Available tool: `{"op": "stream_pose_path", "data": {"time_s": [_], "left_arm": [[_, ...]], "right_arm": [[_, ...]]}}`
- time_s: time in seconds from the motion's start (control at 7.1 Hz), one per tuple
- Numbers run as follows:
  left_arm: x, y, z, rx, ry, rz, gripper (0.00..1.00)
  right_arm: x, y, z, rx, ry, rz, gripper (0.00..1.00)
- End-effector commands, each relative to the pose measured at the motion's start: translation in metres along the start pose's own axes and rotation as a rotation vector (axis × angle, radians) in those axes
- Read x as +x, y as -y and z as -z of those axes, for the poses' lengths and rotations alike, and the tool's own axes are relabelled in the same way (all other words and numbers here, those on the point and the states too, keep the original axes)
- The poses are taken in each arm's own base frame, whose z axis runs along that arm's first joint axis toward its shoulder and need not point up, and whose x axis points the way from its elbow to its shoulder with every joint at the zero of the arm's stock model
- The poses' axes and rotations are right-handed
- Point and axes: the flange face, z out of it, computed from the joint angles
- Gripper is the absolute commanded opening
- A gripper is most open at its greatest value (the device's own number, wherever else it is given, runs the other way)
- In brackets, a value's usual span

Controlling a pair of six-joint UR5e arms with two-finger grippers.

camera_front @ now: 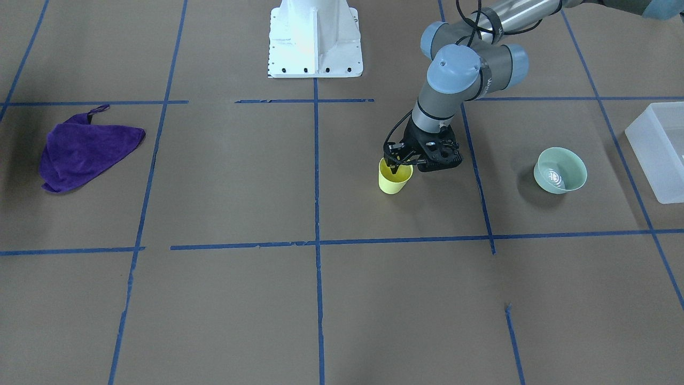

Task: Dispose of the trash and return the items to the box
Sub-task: 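Lift the yellow cup with the left gripper toward the clear bin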

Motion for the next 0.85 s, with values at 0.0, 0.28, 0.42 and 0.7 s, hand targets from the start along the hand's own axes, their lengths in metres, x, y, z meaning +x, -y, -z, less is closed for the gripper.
{"op": "stream_pose_path", "data": {"time_s": [0.0, 0.28, 0.42, 0.7], "left_arm": [[0.004, -0.002, 0.004, -0.001, -0.02, -0.009, 0.0], [0.014, -0.003, 0.041, 0.02, -0.084, -0.024, 0.0], [0.013, 0.011, 0.093, 0.075, -0.153, -0.018, 0.0], [-0.043, 0.057, 0.166, 0.199, -0.176, -0.048, 0.0]], "right_arm": [[0.0, 0.0, -0.001, -0.001, 0.001, -0.001, 1.0], [-0.001, 0.001, 0.0, 0.002, 0.002, 0.004, 1.0], [-0.002, 0.0, -0.005, 0.001, 0.008, 0.01, 1.0], [-0.024, 0.003, -0.023, -0.005, 0.067, 0.045, 1.0]]}}
